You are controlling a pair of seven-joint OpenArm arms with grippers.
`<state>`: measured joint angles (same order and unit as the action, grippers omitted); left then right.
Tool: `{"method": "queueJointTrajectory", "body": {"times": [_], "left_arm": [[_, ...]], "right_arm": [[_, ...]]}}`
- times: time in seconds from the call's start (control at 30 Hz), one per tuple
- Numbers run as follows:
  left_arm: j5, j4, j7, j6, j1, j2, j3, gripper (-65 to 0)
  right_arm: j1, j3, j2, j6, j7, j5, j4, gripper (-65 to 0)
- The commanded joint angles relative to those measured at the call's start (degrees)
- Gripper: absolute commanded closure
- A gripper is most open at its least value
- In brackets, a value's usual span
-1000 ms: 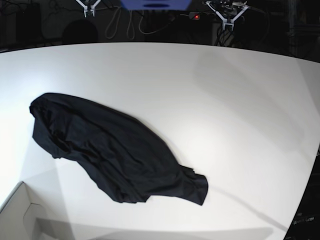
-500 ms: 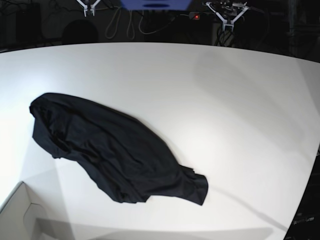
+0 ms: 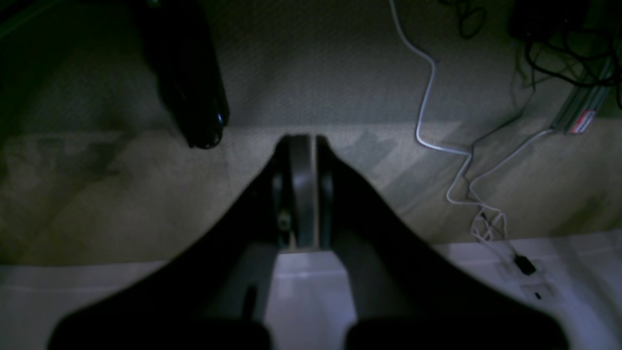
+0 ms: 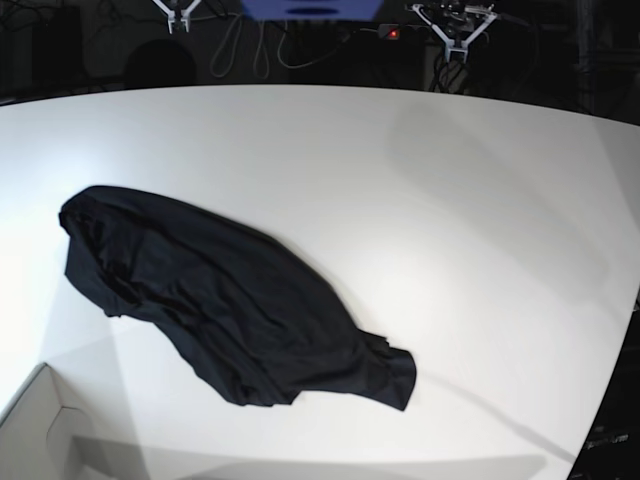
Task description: Layout the t-shirt on the table in an organized manner, then fold the t-shirt properly
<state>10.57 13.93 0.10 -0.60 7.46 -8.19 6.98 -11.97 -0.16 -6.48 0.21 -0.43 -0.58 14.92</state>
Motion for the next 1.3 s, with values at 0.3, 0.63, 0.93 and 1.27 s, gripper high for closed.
{"method": "queueJointTrajectory", "body": {"times": [0.3, 0.63, 0.93, 1.27], "left_arm": [[0.38, 20.4, -0.05, 0.29, 14.65, -4.17, -0.17, -0.1], [0.47, 61.45, 1.53, 0.82, 36.62, -11.2, -0.52, -0.1], [0.47, 89.85, 10.85, 0.82, 44.01, -10.94, -5.88, -0.1], [0.47, 101.71, 15.95, 0.65, 35.57, -7.86, -8.17, -0.4]], "right_arm": [[-18.14, 0.3, -1.21, 0.1, -0.76, 0.45, 29.43, 0.0], [-35.9, 5.66, -2.18, 0.19, -11.93, 0.54, 67.59, 0.0], [-41.09, 13.04, -2.18, 0.28, -20.19, 0.54, 94.67, 0.0], [-33.88, 13.83, 0.11, 0.28, -21.77, 0.54, 101.61, 0.0]]}}
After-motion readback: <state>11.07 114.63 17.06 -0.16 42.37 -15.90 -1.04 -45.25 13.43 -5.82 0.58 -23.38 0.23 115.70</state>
